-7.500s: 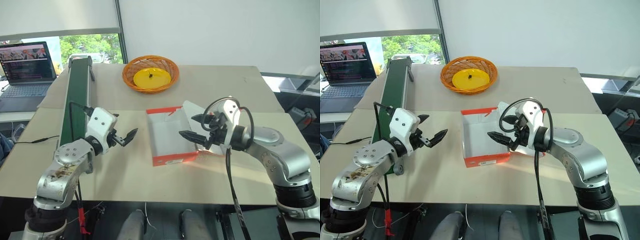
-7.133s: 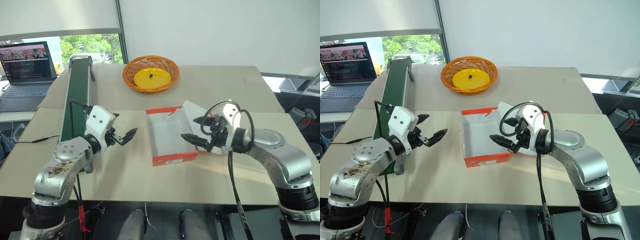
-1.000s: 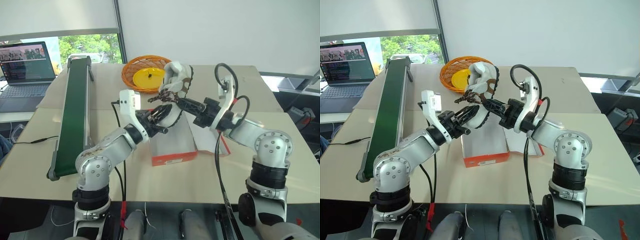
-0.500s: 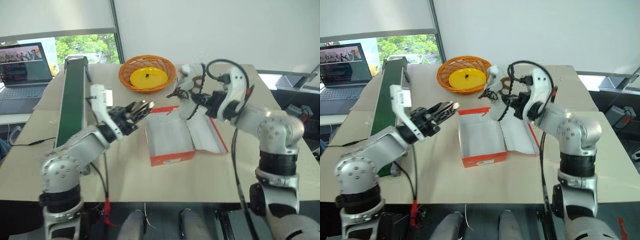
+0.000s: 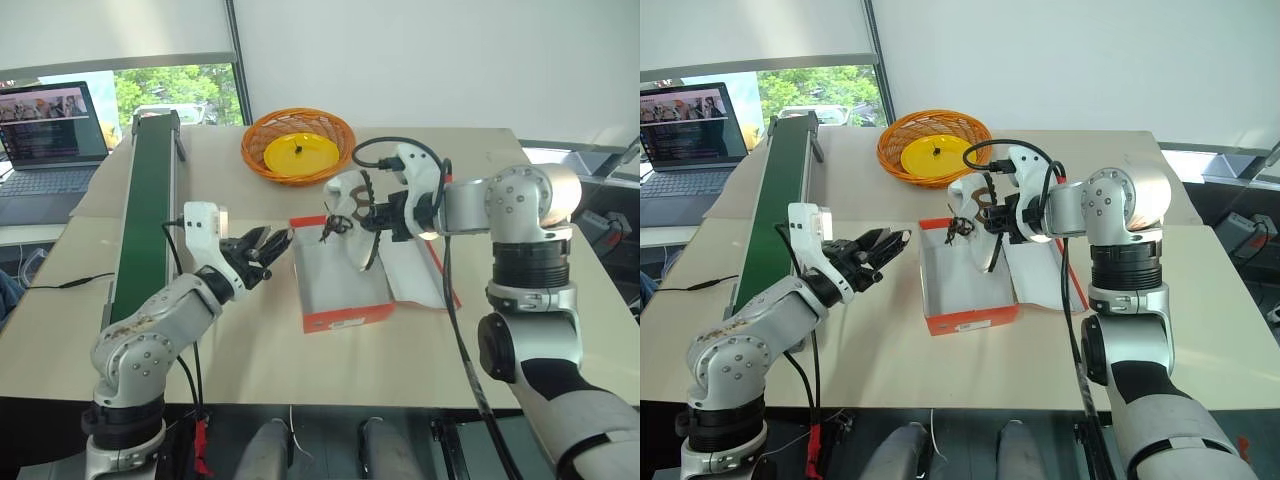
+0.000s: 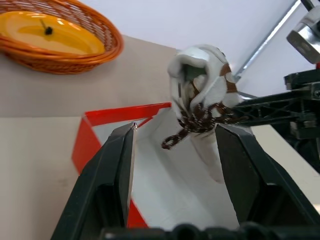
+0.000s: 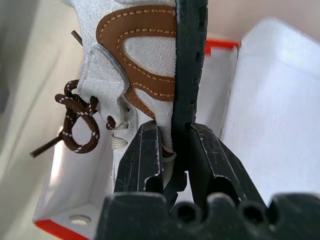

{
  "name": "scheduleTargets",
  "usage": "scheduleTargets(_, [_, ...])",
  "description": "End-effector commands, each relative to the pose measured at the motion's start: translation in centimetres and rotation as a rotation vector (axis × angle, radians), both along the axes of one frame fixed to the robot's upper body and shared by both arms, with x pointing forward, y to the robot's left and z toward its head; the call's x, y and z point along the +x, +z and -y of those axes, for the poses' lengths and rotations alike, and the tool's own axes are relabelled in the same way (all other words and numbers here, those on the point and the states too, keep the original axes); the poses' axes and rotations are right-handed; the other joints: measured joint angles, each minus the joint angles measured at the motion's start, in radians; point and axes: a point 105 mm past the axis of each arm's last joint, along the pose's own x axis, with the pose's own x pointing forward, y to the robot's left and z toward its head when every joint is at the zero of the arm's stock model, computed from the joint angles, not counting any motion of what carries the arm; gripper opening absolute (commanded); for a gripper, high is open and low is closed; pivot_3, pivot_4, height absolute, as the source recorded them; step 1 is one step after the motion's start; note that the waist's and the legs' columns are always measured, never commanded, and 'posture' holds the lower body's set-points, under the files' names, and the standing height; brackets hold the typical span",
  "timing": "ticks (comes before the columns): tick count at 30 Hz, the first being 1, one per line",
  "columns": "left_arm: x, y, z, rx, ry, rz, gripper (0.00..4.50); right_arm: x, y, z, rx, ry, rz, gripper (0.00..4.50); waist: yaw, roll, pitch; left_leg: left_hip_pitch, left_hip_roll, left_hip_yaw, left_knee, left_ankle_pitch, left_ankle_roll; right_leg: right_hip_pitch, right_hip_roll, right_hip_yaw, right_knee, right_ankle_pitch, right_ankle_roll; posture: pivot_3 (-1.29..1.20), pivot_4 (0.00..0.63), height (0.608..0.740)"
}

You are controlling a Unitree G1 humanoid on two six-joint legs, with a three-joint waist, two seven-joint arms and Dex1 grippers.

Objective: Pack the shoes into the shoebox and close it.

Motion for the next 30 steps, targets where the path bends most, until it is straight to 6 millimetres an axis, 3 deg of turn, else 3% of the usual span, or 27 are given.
scheduleTargets(1, [-0.8,1.0,0.4,0.008,0.012,0.065,2.65,-0.1,-1.3,0.8,-0.066,-0.007,-0.011,0.38,0.001,0.0,0.0,0.0,0.0,0.0,0.0,0.0,0.0,0.0,0.0,0.0,0.0,0.0,0.0,0.0,0.15,0.74])
scheduleTargets(8, [-0.9,1.1,0.3,-0.003,0.031,0.067,2.65,-0.6,-4.4,0.9,-0.1,-0.005,-0.069,0.38,0.002,0.0,0.0,0.001,0.0,0.002,0.0,0.0,0.0,0.0,0.0,0.001,0.001,0.0,0.0,0.0,0.15,0.74])
scheduleTargets(16, [-1.1,1.3,0.6,-0.021,0.038,0.07,2.65,0.3,-5.5,1.6,-0.157,-0.036,-0.032,0.38,0.003,0.0,0.0,0.001,0.0,0.002,0.0,0.0,0.0,-0.001,0.0,0.002,0.001,0.0,0.0,0.0,0.15,0.74])
scheduleTargets(19, [-1.3,1.3,0.7,-0.023,0.039,0.07,2.72,0.6,-5.3,1.3,-0.154,-0.032,-0.008,1.73,0.003,0.0,0.0,0.001,0.0,0.002,0.0,0.0,0.0,0.0,0.0,0.002,0.001,0.0,0.0,0.0,0.15,0.74])
scheduleTargets(20, [-1.3,1.3,0.8,-0.024,0.038,0.07,2.72,0.8,-5.1,1.2,-0.152,-0.029,0.003,1.92,0.004,0.0,0.0,0.001,0.0,0.002,0.0,0.0,0.0,0.0,0.0,0.002,0.001,0.0,0.0,0.0,0.15,0.74])
scheduleTargets(22, [-1.3,1.4,0.8,-0.024,0.039,0.07,2.72,0.9,-4.9,1.1,-0.152,-0.025,0.016,2.71,0.004,0.0,0.0,0.001,0.0,0.002,0.0,0.0,0.0,0.0,0.0,0.002,0.001,0.0,0.0,0.0,0.15,0.74])
scheduleTargets(25, [-1.2,1.3,0.7,-0.022,0.034,0.068,2.72,1.3,-2.5,0.7,-0.137,-0.028,0.079,3.77,0.004,0.0,0.0,0.001,0.0,0.002,0.0,0.0,0.0,0.0,0.0,0.002,0.001,0.0,0.0,0.0,0.15,0.74])
scheduleTargets(27, [-1.1,1.3,0.6,-0.02,0.033,0.069,2.72,1.2,-1.2,0.6,-0.144,-0.029,0.116,4.33,0.002,0.0,0.0,0.0,0.0,0.003,0.0,0.0,0.0,-0.002,0.0,0.002,0.001,0.0,0.0,0.0,0.15,0.74])
scheduleTargets(30, [-0.9,1.4,0.7,-0.017,0.026,0.071,2.72,0.8,1.6,0.1,-0.137,-0.014,0.182,4.42,0.003,0.0,0.0,0.0,0.0,0.003,-0.001,0.0,0.0,-0.002,0.0,0.002,0.001,0.0,0.0,0.0,0.15,0.74])
